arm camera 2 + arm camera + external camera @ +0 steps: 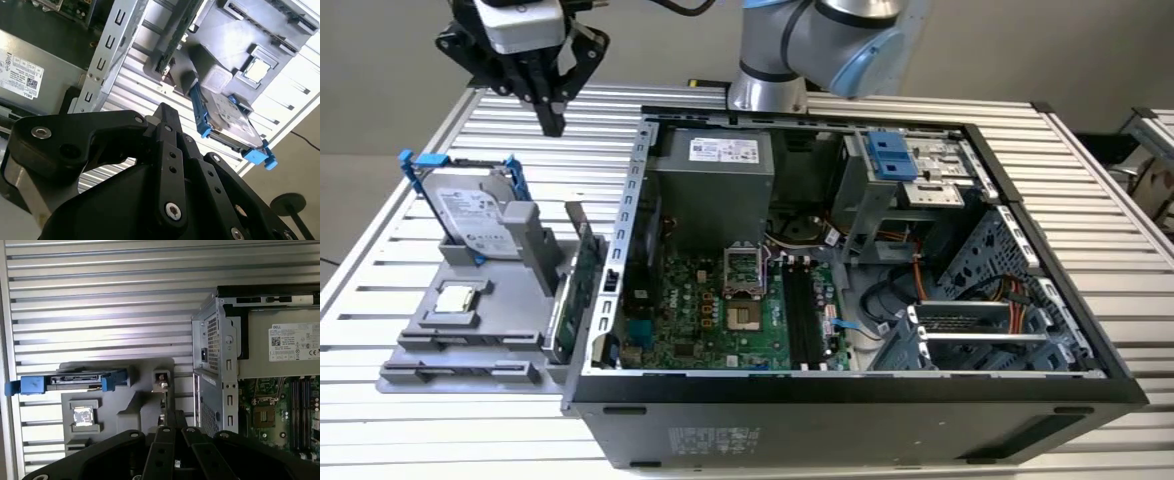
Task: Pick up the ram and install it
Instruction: 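Reach for the ram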
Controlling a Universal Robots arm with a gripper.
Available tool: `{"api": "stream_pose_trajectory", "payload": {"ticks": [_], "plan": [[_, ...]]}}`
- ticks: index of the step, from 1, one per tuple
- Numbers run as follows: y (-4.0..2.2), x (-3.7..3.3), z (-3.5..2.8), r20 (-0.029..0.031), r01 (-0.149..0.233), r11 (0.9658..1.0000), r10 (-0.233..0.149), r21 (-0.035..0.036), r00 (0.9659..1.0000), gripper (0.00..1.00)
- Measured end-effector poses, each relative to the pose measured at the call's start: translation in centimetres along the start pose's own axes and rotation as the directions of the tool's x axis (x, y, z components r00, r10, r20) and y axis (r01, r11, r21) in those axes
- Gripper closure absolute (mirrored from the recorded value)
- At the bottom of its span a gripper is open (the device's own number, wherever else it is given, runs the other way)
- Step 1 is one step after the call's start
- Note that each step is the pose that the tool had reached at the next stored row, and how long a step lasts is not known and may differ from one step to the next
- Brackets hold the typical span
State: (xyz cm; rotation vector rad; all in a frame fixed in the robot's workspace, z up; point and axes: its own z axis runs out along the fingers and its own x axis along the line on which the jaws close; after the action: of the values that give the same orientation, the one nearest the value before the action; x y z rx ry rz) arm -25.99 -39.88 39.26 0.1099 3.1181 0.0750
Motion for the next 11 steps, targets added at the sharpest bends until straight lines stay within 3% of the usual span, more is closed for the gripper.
{"api": "stream_pose_trajectory", "payload": {"ticks": [11], "plan": [[-0.19,2.76,-0.06,-0.0001,0.001,1.0000,-0.001,0.0000,1.0000,1.00]]}}
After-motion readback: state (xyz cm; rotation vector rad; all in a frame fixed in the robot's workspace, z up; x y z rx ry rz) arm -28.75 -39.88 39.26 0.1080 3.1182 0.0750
